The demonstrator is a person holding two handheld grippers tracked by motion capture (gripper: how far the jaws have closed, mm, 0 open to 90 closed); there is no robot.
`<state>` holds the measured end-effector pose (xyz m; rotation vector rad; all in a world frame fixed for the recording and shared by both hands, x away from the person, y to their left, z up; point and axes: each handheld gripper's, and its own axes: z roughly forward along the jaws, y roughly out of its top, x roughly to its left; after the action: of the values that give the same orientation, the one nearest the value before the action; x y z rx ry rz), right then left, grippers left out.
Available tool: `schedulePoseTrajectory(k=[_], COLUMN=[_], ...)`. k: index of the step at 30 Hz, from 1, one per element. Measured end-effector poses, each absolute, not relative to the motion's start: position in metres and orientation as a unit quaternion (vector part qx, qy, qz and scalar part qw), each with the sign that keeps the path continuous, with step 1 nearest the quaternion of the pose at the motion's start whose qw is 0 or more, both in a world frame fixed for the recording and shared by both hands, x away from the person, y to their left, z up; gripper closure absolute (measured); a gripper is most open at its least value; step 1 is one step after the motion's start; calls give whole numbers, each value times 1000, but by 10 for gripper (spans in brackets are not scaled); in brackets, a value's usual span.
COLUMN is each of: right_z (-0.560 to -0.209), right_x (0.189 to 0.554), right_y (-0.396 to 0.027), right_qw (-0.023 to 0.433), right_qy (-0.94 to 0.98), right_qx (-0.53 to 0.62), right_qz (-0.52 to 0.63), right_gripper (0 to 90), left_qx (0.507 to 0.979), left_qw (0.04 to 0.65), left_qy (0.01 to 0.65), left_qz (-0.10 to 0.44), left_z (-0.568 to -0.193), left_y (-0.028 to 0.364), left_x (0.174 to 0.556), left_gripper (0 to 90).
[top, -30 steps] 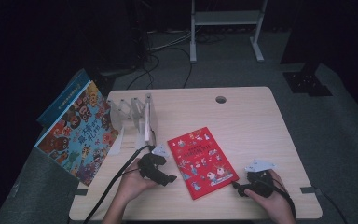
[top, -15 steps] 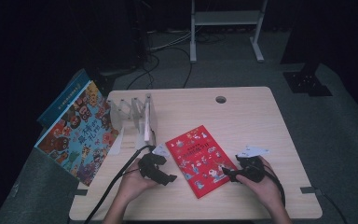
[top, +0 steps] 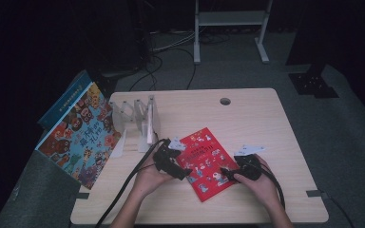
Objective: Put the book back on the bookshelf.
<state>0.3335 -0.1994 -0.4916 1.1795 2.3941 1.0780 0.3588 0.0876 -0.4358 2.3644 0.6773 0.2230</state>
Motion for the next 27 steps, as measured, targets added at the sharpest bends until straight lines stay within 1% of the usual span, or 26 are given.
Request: schedulePoseTrajectory(k=[4,6,13,17,22,25,27], right_z=[-492,-492,-493,-493,-493,-493,-493], right_x=[334,334,335,334,334,334,334], right_y=[-199,-199,-200,-200,-201,-201,-201], right_qw=[129,128,126,125,125,126,126], right_qy=[824,824,824,825,826,827,827], right_qx=[407,406,404,404,401,399,398], right_qz=[373,373,376,375,375,376,376], right_gripper=[184,183,182,180,178,178,175], left_qx=[903,902,896,890,890,890,889], left_qw=[324,318,306,309,295,294,287], left_qy=[267,276,309,325,337,341,345], left_qz=[90,92,89,79,80,79,89], left_z=[-438,-442,-457,-464,-473,-473,-475], left_y=[75,70,63,65,68,67,67], left_x=[374,384,414,429,439,440,442], left_gripper=[56,25,23,23,20,13,13])
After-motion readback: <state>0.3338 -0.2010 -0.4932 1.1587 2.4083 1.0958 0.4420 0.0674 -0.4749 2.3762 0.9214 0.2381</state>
